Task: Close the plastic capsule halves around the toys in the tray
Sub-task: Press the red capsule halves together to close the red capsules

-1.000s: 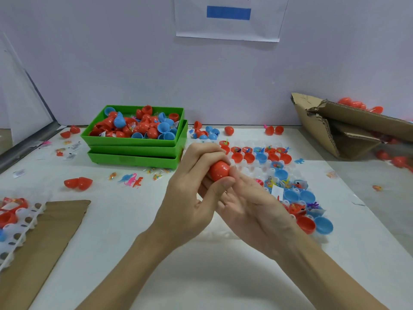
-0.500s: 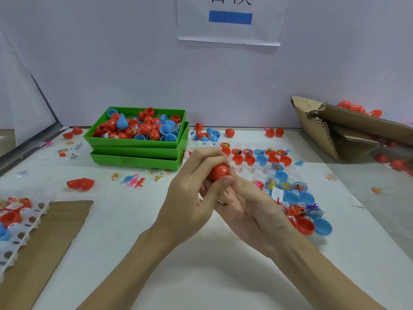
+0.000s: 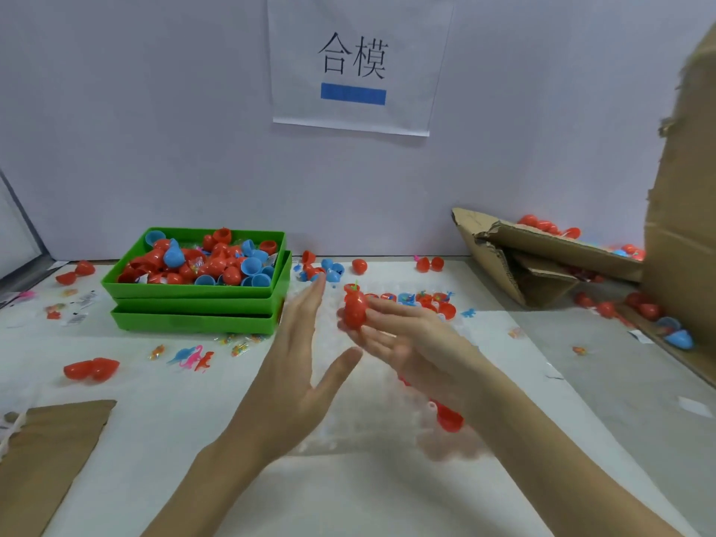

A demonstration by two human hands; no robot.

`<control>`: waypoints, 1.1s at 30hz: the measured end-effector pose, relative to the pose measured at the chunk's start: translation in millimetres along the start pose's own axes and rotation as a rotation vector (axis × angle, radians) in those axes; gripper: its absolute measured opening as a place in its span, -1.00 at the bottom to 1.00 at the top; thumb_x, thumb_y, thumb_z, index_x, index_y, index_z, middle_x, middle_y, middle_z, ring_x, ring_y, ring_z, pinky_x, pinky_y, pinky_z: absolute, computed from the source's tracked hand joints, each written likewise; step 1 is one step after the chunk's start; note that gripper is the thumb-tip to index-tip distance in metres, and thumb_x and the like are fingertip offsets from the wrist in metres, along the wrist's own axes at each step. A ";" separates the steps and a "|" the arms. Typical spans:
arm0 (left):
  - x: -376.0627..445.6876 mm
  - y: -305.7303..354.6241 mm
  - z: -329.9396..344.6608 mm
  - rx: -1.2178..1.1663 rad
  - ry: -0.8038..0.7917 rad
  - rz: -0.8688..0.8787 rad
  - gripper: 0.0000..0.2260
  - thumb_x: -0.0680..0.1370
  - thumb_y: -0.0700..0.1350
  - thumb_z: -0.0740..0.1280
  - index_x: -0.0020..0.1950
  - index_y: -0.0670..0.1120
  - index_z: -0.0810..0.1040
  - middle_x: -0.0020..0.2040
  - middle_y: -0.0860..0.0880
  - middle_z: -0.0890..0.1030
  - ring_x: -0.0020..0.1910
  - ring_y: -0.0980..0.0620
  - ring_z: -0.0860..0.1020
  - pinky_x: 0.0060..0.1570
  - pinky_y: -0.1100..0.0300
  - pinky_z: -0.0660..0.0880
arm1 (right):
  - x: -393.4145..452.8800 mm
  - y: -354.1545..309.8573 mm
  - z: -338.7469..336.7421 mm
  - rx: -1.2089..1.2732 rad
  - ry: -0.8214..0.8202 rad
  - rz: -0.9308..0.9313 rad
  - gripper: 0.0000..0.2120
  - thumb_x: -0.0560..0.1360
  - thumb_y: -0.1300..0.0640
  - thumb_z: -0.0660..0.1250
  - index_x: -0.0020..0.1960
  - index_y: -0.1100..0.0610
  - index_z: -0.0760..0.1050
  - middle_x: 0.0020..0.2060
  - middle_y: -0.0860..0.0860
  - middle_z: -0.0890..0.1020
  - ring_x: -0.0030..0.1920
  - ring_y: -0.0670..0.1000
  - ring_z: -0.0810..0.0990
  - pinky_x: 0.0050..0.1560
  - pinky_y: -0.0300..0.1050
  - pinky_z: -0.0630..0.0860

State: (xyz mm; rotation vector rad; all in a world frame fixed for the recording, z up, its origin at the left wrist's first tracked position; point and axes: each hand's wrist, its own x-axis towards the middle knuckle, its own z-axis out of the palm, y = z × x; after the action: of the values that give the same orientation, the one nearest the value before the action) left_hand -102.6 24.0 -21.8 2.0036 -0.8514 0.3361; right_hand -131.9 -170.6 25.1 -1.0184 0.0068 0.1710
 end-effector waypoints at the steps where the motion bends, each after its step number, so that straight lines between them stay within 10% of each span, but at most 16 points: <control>1: -0.3 0.4 -0.8 0.011 0.020 -0.005 -0.33 0.62 0.34 0.19 0.67 0.29 -0.02 0.64 0.32 0.06 0.62 0.14 0.21 0.51 -0.07 0.36 | 9.0 -13.3 -5.2 0.117 0.051 -0.004 -0.68 0.54 0.35 0.40 0.28 0.36 0.54 0.19 0.30 0.66 0.19 0.22 0.68 0.07 -0.09 0.67; 11: 2.0 1.3 -1.4 0.139 -0.014 0.039 -0.61 0.66 0.32 0.10 0.21 0.17 0.62 0.36 0.26 0.40 0.43 0.33 0.30 0.27 0.60 0.19 | 106.2 -155.4 -73.9 0.773 0.551 -0.470 -0.65 0.70 0.37 0.11 0.48 0.40 0.29 0.42 0.23 0.43 0.43 0.18 0.47 0.42 -0.20 0.39; 17: 1.6 -3.5 0.8 0.145 -0.105 0.130 -0.82 0.69 0.08 0.27 0.07 0.07 0.65 0.03 0.27 0.56 0.11 0.25 0.53 0.13 0.31 0.45 | 93.8 -125.2 -71.4 0.388 0.536 -0.313 -0.60 0.68 0.44 0.04 0.51 0.43 0.19 0.46 0.32 0.38 0.44 0.27 0.45 0.42 0.04 0.46; 23: -4.4 4.7 10.7 0.258 -0.233 0.272 -0.83 0.69 0.00 0.30 0.12 -0.03 0.66 0.04 0.14 0.61 0.06 0.14 0.55 0.06 0.24 0.49 | 19.2 -60.7 -51.5 -0.092 0.510 -0.336 -0.75 0.72 0.29 0.09 0.16 0.25 0.55 0.00 0.16 0.74 0.02 0.11 0.75 -0.05 -0.15 0.69; 28: -10.9 20.3 27.0 0.295 -0.321 0.370 -0.69 0.70 0.04 0.22 0.27 -0.08 0.65 0.24 0.07 0.64 0.26 0.03 0.55 0.28 0.17 0.48 | -21.2 -22.4 -47.7 -0.500 0.598 -0.430 -0.74 0.70 0.28 0.17 0.08 0.16 0.64 -0.17 0.08 0.75 -0.17 0.04 0.75 -0.18 -0.22 0.66; 33: -15.5 25.0 44.2 0.478 -0.407 0.339 -0.41 0.70 0.29 -0.03 0.57 -0.02 0.40 0.60 0.11 0.35 0.60 0.12 0.21 0.56 0.19 0.07 | -17.7 -9.5 -45.5 -0.669 0.588 -0.405 -0.75 0.70 0.28 0.17 0.08 0.16 0.64 -0.25 0.03 0.73 -0.31 -0.04 0.69 -0.29 -0.30 0.59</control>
State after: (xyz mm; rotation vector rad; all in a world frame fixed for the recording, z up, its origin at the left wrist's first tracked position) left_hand -134.9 -14.7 -38.5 2.4107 -1.4878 0.3506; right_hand -144.7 -216.4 10.7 -1.6809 0.2927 -0.5356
